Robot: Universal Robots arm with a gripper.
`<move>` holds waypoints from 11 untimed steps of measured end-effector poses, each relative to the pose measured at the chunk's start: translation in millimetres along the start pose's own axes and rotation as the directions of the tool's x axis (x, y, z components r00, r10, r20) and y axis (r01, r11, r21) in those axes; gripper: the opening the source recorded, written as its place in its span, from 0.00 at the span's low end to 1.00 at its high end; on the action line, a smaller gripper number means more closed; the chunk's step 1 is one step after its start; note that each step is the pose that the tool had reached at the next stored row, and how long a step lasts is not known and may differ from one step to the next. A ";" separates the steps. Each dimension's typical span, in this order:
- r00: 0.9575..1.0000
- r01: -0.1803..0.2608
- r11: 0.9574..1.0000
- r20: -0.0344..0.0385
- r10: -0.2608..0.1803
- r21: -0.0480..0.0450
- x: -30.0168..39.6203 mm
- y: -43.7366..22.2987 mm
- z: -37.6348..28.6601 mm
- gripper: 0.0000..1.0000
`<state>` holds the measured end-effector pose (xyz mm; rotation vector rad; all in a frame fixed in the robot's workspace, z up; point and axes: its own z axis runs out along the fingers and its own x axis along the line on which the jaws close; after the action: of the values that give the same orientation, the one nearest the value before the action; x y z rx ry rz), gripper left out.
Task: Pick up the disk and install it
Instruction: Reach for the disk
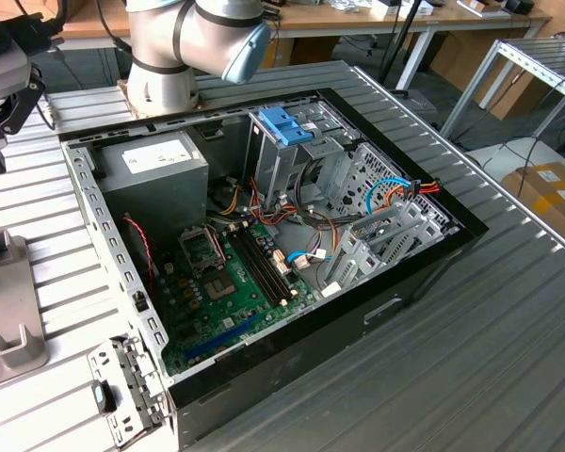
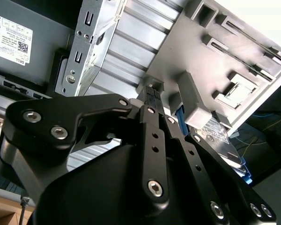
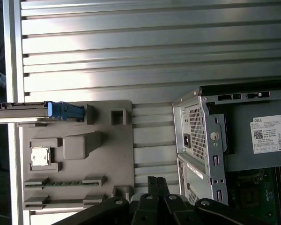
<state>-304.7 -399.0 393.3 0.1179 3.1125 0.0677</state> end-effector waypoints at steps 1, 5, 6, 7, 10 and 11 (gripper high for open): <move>1.000 0.000 1.000 0.000 0.000 0.000 0.5 0.0 0.0 0.10; 1.000 0.000 1.000 0.000 0.000 0.000 2.5 -0.2 -0.1 0.10; 1.000 0.000 1.000 0.000 0.000 0.000 2.9 -0.2 -0.1 0.10; 1.000 0.000 1.000 0.000 0.000 0.000 3.5 -0.3 -0.1 0.10; 1.000 0.000 1.000 0.000 0.000 0.000 5.4 -0.4 -0.1 0.10; 1.000 0.000 1.000 0.000 0.000 0.000 5.9 -0.4 -0.2 0.10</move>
<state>-310.6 -399.0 393.3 0.1180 3.1125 0.0676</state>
